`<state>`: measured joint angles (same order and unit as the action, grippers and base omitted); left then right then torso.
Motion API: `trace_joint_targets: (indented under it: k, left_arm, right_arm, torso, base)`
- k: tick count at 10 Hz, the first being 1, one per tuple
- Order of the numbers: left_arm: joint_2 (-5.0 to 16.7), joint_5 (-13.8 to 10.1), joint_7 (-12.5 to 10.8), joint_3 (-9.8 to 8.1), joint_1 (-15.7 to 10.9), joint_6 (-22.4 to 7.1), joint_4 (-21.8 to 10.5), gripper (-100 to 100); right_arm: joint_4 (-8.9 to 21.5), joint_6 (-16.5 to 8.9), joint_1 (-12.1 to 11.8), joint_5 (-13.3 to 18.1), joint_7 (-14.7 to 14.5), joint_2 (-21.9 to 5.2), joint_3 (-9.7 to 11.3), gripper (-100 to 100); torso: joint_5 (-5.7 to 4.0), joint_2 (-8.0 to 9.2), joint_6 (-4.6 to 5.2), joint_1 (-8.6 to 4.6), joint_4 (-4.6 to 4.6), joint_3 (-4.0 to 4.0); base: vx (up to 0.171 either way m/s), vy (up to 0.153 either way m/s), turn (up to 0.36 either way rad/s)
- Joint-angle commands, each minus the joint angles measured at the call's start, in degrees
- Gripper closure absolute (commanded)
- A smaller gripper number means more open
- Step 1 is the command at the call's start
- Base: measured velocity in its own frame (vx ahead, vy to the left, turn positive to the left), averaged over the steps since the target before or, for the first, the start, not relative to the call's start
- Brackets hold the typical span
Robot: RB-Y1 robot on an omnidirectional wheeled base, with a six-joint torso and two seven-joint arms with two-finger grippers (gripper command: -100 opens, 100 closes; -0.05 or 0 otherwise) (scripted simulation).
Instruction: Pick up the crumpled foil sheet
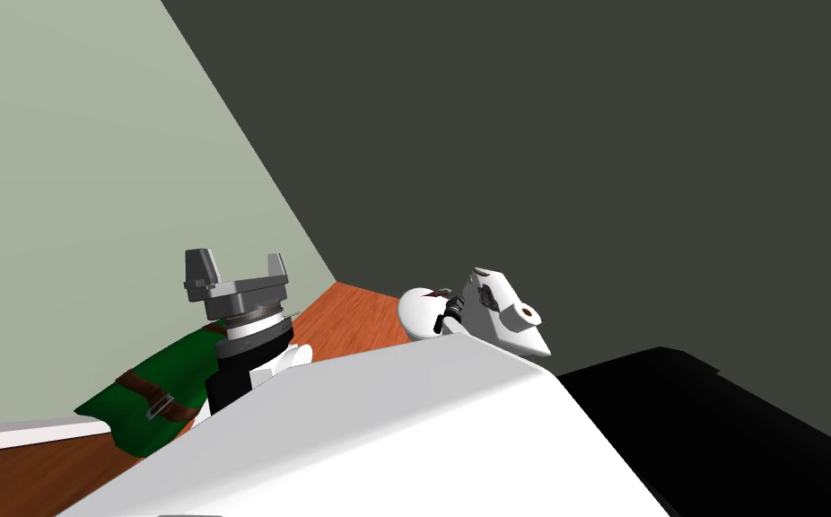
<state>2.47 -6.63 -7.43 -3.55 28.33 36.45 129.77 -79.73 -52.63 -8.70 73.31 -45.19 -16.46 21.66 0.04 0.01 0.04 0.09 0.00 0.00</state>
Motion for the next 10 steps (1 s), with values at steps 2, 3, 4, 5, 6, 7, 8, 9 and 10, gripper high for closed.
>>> trace_joint_targets:
  k: [2,3,4,5,6,7,8,9,10]
  left_arm:
    - [0.00,0.00,0.00,0.00,0.00,0.00,0.00,0]
    - [0.00,0.00,0.00,0.00,0.00,0.00,0.00,0]
    - [0.00,0.00,0.00,0.00,0.00,0.00,0.00,0]
    - [0.00,0.00,0.00,0.00,0.00,0.00,0.00,0]
    - [0.00,0.00,0.00,0.00,0.00,0.00,0.00,0]
    - [0.00,0.00,0.00,0.00,0.00,0.00,0.00,0]
    - [0.00,0.00,0.00,0.00,0.00,0.00,0.00,0]
    - [0.00,0.00,0.00,0.00,0.00,0.00,0.00,0]
    - [0.00,0.00,0.00,0.00,0.00,0.00,0.00,0]
  right_arm:
    - [1.18,-2.49,-0.58,2.61,-0.62,-0.96,0.25,-100]
    - [1.70,-3.43,-0.96,3.70,-0.62,-1.44,0.31,-100]
    - [2.22,-4.45,-1.37,4.85,-0.56,-1.96,0.36,-100]
    - [2.78,-5.52,-1.82,6.05,-0.45,-2.51,0.39,-100]
    - [3.35,-6.64,-2.31,7.28,-0.28,-3.10,0.41,-100]
    - [3.95,-7.79,-2.82,8.53,-0.05,-3.71,0.41,-100]
    - [4.54,-8.95,-3.36,9.77,0.23,-4.34,0.40,-100]
    - [5.13,-10.09,-3.90,11.00,0.52,-4.97,0.37,-100]
    - [5.70,-11.19,-4.44,12.16,0.85,-5.58,0.35,-100]
  torso:
    - [0.00,0.00,0.00,0.00,0.00,0.00]
    - [-0.01,0.00,0.01,-0.03,0.00,0.00]
    - [-0.01,0.00,0.01,-0.06,0.00,0.00]
    - [-0.01,0.00,0.01,-0.05,0.00,0.00]
    - [-0.01,0.00,0.00,-0.06,0.00,0.00]
    - [-0.01,0.00,0.01,-0.05,0.00,0.00]
    - [-0.01,0.01,0.01,-0.06,0.00,0.00]
    - [-0.01,0.00,0.01,-0.06,0.00,0.00]
    - [-0.01,-0.01,0.00,-0.05,0.00,0.00]
  base:
    - [0.007,0.018,-0.014]
    - [0.008,0.010,-0.029]
    - [0.010,0.013,-0.038]
    - [0.008,0.011,-0.031]
    - [0.009,0.011,-0.032]
    - [0.007,0.010,-0.028]
    - [0.010,0.013,-0.038]
    - [0.010,0.013,-0.038]
    - [0.006,0.008,-0.024]
